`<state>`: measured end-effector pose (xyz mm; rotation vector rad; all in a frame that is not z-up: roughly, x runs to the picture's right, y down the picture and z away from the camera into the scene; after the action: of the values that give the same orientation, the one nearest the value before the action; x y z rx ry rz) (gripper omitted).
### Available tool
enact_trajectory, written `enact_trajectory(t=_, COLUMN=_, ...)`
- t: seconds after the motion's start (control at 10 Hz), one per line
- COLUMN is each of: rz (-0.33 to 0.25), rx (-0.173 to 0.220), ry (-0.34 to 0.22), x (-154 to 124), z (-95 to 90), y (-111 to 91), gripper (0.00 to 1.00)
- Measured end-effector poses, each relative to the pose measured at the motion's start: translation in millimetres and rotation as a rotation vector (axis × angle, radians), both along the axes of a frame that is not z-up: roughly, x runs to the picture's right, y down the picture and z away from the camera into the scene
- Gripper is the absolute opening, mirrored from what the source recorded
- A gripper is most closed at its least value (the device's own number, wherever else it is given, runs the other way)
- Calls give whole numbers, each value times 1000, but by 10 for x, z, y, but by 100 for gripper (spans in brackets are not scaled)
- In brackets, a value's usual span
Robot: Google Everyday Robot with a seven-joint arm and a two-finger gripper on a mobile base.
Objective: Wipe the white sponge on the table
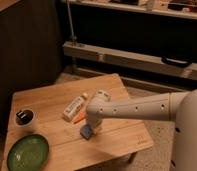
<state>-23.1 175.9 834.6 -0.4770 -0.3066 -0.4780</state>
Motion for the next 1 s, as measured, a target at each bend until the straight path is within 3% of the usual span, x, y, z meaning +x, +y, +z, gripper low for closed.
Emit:
enact_trajectory(t=0.3, rz=84, rx=3, ry=96, x=495, z=190, y=-190, gripper=6)
enact_trajectory(t=0.6, rz=137, rx=-45, ry=192, x=1066, z=219, y=96, gripper=6)
enact_trajectory(t=1.0, rz=132, rx=-63, ry=209, x=1167, z=157, y=190, gripper=6)
